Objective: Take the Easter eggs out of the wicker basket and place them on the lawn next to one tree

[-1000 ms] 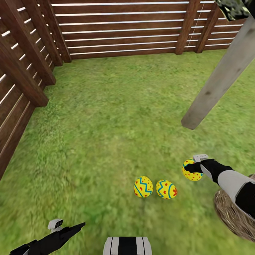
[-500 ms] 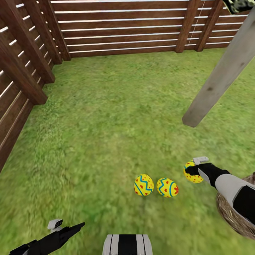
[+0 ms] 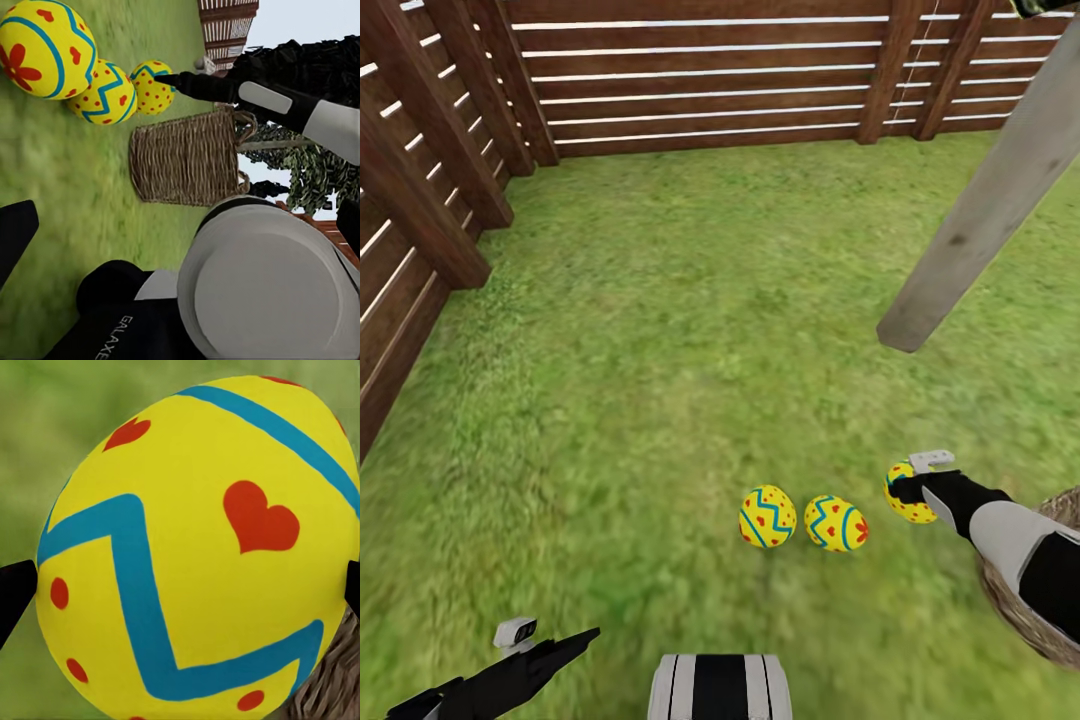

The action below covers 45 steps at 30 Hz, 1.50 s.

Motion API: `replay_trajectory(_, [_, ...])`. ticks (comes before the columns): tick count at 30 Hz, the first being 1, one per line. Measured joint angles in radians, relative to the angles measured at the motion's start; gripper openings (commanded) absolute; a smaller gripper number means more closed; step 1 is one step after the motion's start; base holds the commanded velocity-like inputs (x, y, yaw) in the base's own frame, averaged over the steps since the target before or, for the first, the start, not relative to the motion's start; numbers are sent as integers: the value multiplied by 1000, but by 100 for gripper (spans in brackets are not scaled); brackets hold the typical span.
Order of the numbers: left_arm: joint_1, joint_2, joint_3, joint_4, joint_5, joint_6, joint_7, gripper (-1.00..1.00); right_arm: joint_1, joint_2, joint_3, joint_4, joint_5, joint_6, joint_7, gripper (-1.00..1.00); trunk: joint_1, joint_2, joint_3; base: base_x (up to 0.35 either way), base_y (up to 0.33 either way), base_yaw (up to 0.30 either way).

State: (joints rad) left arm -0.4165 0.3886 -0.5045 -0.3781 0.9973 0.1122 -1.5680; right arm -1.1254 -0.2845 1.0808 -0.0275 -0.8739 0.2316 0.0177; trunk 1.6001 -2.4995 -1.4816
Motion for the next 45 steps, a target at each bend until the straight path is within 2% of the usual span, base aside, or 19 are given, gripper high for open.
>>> replay_trajectory(3, [0,1,0,0,0,0,0,100,8,1,0,0,0,-1,0,-100,1,-1,-12,0,0,0])
replay_trajectory(11, [0,3,1,1,5,0,0,100,15,2,0,0,0,-2,0,-100,1,-1,-12,0,0,0])
replay_trajectory(33, [0,5,1,1,6,0,0,100,19,3,2,-1,0,-2,0,-100,11,-6,-97,0,0,0])
replay_trajectory(35, [0,5,1,1,6,0,0,100,20,3,9,-1,13,-3,-3,-100,12,-7,-104,0,0,0])
replay_trajectory(43, [0,5,1,1,6,0,0,100,10,3,8,-1,13,-3,-3,-100,-5,-8,-131,0,0,0])
replay_trajectory(44, [0,5,1,1,6,0,0,100,9,3,8,-1,12,-3,-3,100,-5,-8,-131,0,0,0])
replay_trajectory(45, [0,5,2,1,6,0,0,100,20,2,22,3,16,-4,-7,100,-3,-8,-132,0,0,0])
